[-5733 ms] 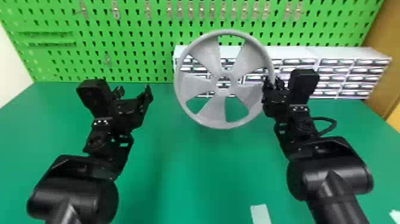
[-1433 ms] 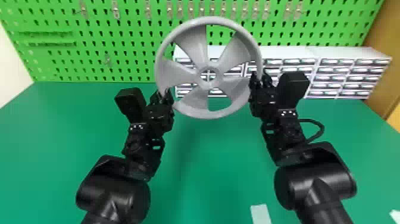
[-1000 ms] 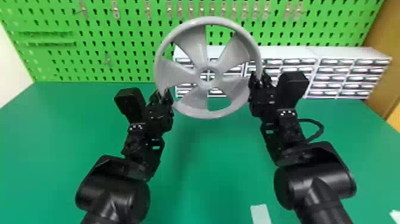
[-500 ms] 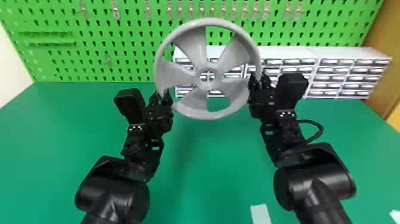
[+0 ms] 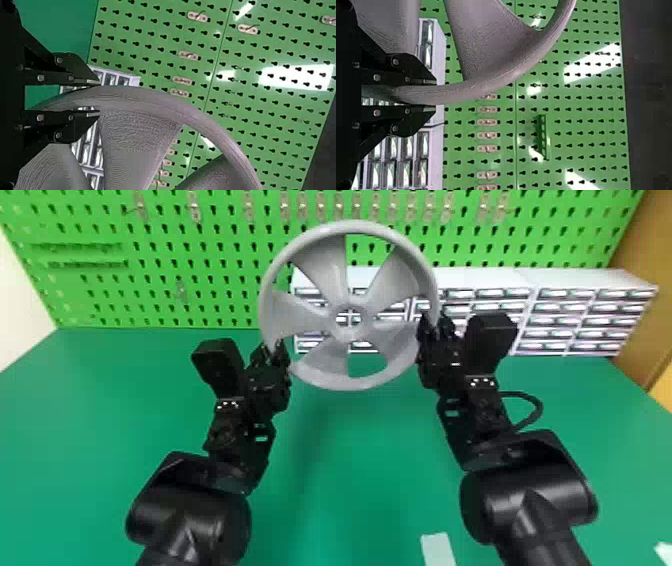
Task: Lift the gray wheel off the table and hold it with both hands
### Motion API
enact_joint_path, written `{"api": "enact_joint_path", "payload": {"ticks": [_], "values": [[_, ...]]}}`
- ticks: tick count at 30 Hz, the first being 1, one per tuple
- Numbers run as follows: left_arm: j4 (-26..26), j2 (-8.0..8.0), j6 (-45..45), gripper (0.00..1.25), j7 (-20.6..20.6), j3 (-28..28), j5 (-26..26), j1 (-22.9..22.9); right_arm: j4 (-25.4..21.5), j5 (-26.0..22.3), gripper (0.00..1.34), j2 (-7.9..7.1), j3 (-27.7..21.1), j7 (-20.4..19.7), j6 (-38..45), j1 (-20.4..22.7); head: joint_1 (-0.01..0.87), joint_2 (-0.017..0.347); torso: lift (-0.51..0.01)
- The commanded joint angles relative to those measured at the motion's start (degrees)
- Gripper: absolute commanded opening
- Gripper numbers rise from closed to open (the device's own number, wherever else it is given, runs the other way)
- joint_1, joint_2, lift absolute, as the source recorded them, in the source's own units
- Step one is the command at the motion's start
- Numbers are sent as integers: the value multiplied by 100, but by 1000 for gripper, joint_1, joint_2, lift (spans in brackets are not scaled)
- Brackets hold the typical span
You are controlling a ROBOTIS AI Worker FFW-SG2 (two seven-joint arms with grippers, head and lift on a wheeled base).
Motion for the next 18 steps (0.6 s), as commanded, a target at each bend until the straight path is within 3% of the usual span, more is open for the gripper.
{"api": "enact_joint_path", "payload": {"ticks": [1,18], "values": [[5,0,0,218,127,0,0,4,0,-2,245,0,-11,-11,0,6,657,60,-95],[-4,0,0,230,127,18,-26,12,0,7,245,0,-20,-11,0,15,657,60,-95]]}}
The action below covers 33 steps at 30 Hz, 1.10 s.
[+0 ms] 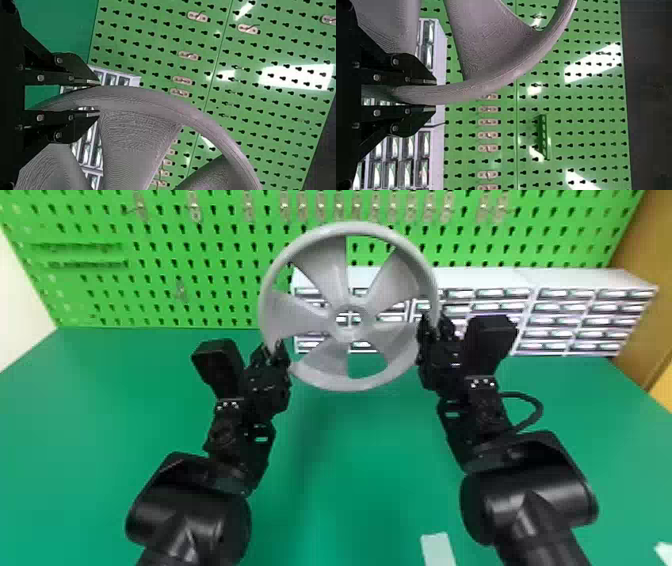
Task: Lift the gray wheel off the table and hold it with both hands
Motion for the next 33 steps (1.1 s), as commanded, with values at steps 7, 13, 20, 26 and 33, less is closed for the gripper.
{"api": "enact_joint_path", "payload": {"ticks": [7,13,20,26,33], "values": [[0,0,0,233,136,12,-13,0,0,-8,245,0,-3,-11,0,0,657,60,-95],[0,0,0,239,136,12,-22,0,0,-8,245,0,-3,-11,0,0,657,60,-95],[0,0,0,241,136,21,-40,0,0,-8,245,0,5,-11,0,0,657,60,-95],[0,0,0,241,136,29,-40,0,0,-8,245,0,14,-11,0,0,657,60,-95],[0,0,0,241,136,29,-48,0,0,-8,245,0,23,-11,0,0,657,60,-95]]}}
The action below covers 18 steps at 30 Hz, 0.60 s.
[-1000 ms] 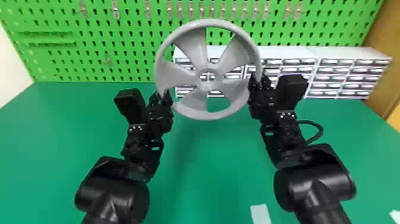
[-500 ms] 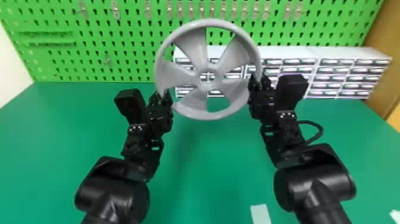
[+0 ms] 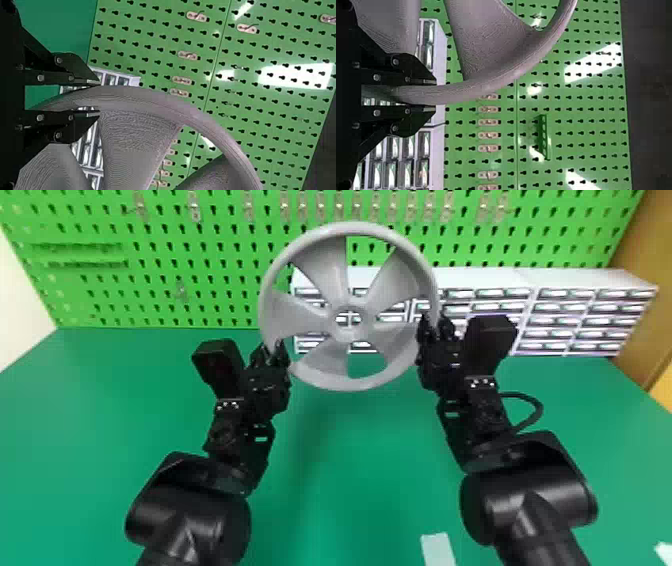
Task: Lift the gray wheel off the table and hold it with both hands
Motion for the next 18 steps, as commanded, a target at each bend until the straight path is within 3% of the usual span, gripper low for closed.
{"api": "enact_joint_path", "payload": {"ticks": [1,18], "values": [[3,0,0,241,136,29,0,0,0,0,245,0,8,-11,0,0,657,60,-95],[-6,0,0,242,136,38,-9,9,0,0,245,-9,-10,-11,0,0,657,60,-95]]}}
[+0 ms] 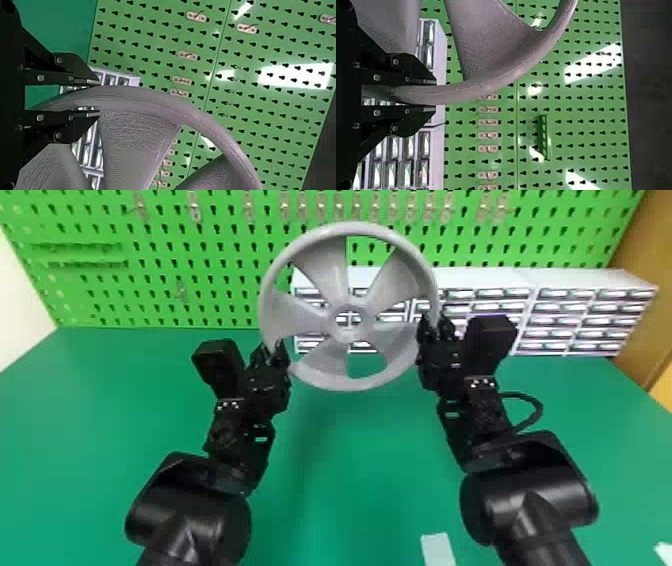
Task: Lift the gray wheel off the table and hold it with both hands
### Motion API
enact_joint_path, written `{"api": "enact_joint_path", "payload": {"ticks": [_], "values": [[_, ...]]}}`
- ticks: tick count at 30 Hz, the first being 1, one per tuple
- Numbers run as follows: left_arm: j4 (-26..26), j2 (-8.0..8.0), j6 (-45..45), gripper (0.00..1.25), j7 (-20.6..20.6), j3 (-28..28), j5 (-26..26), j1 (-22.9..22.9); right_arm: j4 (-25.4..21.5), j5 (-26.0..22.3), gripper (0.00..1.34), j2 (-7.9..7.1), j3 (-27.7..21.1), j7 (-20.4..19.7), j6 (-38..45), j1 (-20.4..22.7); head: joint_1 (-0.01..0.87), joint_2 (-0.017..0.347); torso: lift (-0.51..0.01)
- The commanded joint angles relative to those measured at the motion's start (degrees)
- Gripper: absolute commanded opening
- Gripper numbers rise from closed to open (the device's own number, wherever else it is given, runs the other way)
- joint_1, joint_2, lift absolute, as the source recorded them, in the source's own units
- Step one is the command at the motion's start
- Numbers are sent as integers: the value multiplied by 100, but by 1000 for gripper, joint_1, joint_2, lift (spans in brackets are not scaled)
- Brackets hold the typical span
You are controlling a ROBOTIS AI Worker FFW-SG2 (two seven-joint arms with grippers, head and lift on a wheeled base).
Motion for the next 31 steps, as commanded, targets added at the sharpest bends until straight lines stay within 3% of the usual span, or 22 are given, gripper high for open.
{"api": "enact_joint_path", "payload": {"ticks": [1,31], "values": [[-5,0,0,242,136,38,0,-2,0,0,245,0,-9,-11,0,0,657,60,-95],[-5,0,0,255,136,38,-9,24,0,-9,245,9,-44,-11,0,9,657,60,-95]]}}
